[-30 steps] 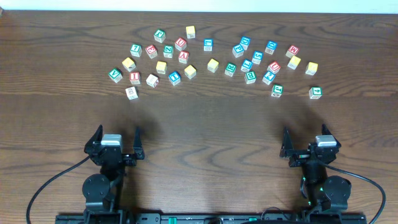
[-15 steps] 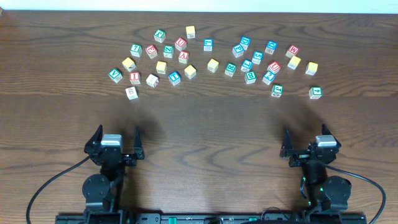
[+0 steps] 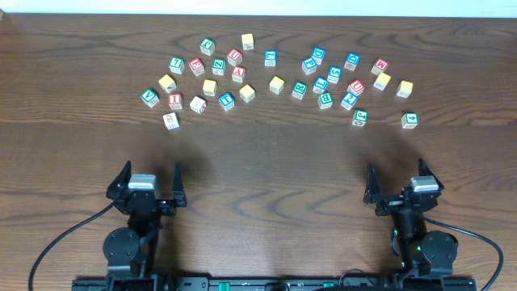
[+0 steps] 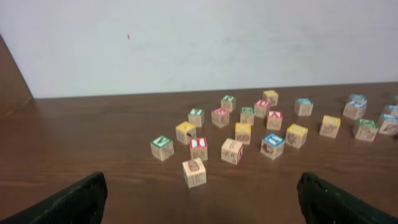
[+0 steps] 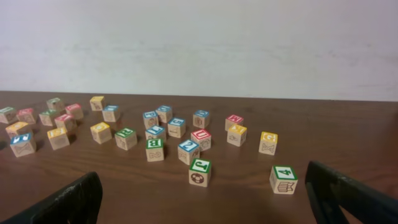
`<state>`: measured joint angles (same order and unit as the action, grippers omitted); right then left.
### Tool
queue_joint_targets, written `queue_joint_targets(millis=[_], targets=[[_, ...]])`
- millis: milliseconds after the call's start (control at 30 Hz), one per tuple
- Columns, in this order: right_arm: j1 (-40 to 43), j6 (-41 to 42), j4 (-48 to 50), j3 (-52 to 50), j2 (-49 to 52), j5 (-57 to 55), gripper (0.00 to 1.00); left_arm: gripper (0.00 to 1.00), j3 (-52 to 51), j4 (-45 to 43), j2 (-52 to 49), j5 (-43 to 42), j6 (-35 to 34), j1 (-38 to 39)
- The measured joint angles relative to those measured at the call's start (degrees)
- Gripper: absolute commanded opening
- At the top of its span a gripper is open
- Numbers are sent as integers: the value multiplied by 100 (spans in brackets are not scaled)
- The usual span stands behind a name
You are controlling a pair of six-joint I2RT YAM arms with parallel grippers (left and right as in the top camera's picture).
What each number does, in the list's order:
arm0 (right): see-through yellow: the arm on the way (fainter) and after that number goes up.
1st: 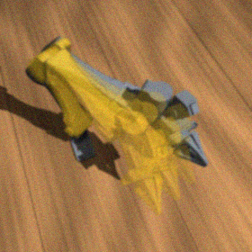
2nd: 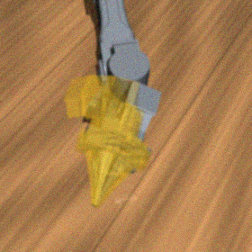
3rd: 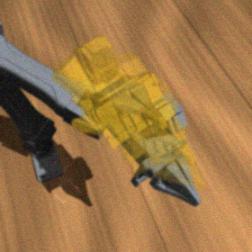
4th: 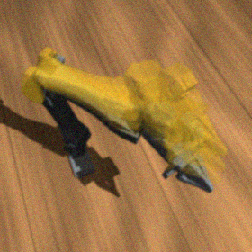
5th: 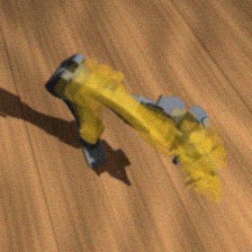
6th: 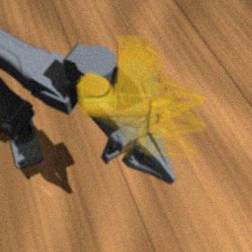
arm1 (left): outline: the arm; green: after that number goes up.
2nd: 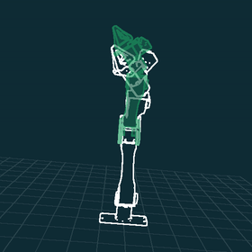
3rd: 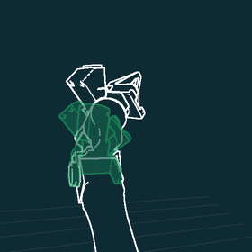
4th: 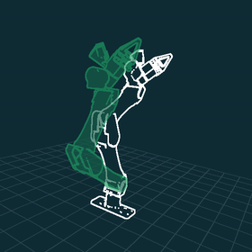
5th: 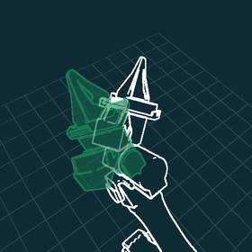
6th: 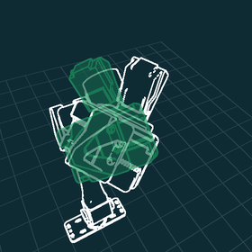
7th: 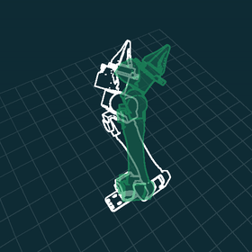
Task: Spell out AI2
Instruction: 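Raise both arms and move grippers over the block arc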
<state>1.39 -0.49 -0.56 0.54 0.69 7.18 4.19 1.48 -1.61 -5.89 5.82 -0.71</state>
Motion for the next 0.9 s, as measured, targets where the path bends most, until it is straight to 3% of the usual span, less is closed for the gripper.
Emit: queue_joint_targets(millis=[633, 900], targets=[[0, 0, -105, 400, 4, 74, 99, 96, 1617, 31, -2280, -33, 0, 0], [0, -22, -199, 1075, 516, 74, 99, 96, 2691, 774, -3228, -278, 0, 0]])
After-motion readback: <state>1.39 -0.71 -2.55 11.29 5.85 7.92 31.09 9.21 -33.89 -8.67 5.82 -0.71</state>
